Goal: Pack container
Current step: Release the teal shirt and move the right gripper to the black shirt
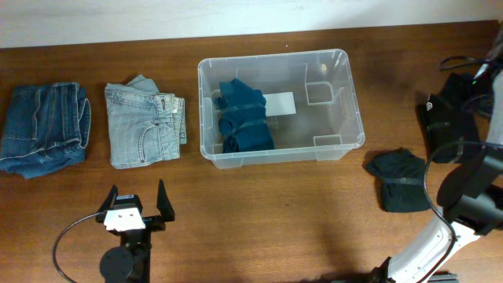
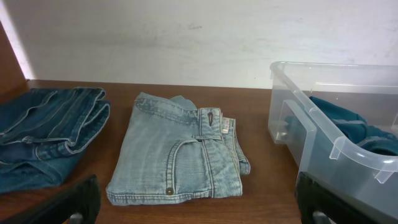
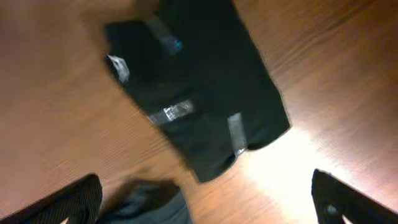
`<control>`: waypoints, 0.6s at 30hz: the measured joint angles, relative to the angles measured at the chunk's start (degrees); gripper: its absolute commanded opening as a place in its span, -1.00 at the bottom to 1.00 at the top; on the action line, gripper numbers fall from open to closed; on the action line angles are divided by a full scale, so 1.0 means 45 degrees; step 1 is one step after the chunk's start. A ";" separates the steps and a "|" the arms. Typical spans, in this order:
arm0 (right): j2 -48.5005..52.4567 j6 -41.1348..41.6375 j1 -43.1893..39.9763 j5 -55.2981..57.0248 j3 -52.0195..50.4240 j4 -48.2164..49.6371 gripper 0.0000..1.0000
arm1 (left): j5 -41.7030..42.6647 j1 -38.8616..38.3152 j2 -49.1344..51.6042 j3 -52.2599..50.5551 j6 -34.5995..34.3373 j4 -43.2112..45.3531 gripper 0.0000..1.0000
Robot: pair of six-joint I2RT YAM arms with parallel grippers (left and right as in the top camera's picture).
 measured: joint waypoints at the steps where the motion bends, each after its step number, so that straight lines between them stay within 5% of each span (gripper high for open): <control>1: 0.0097 -0.0019 0.0131 0.0325 -0.0185 0.0049 0.98 | 0.0000 0.0000 0.0000 0.0000 0.0000 0.0000 0.99; 10: 0.1462 -0.0617 0.2375 0.4308 -0.0602 0.0471 0.98 | 0.0000 0.0000 0.0000 0.0000 0.0000 0.0000 0.98; 18: 0.3240 -0.0913 0.2584 0.5731 -0.0675 0.0418 0.97 | 0.0000 0.0000 0.0000 0.0000 0.0000 0.0000 0.99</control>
